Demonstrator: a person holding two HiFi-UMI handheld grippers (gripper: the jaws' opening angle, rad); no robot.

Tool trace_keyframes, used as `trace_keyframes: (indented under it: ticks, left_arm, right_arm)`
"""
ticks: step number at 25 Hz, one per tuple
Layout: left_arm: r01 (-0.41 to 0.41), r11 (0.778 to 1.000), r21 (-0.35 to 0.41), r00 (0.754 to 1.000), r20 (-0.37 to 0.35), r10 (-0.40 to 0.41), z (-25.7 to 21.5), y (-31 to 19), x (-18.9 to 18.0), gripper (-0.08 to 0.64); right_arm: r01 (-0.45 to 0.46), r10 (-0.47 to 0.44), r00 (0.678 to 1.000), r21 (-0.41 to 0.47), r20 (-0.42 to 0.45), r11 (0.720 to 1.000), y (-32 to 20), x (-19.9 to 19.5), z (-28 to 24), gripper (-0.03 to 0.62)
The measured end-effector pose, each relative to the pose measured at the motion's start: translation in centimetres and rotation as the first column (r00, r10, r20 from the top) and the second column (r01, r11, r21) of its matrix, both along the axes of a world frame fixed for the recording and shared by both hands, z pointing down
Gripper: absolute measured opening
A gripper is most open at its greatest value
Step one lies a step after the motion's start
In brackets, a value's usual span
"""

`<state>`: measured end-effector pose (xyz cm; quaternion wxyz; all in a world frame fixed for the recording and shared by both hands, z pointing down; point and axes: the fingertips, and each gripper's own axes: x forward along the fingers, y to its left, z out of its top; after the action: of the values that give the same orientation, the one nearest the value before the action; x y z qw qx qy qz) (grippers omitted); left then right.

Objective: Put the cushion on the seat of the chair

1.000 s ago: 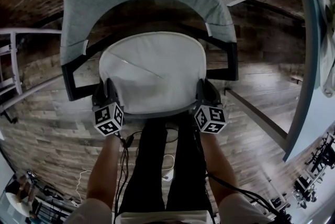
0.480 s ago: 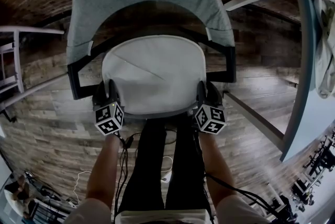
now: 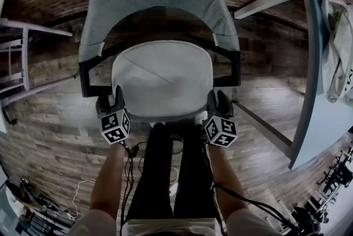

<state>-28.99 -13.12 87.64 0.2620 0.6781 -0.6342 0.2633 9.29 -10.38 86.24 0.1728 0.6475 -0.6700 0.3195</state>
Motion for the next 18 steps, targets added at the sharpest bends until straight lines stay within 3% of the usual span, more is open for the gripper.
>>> trace_keyframes:
  ticks: [6,14,18]
  left_arm:
    - [0.012,1.0,0.015,0.998,-0.055,-0.011,-6.7,1.4,1.9,0.127]
    - [-0.072,0.986,0.149,0.995,-0.064,0.082,-22.3,1.2,5.7,0.127]
    - [-0.109,0.972,0.208,0.99,-0.068,0.125,-30.3,2.1,7.0,0.127]
  right_arm:
    - [0.08,-0.081,0.995,0.021,0.056,0.997,0.8,-1.5,-7.2,0.124]
    - [0.243,-0.259,0.959,0.138,0.116,0.96,-0.5,-4.6,-22.1,0.118]
    - [0.275,-0.303,0.945,0.199,0.123,0.94,-0.9,-6.1,-29.6,0.075]
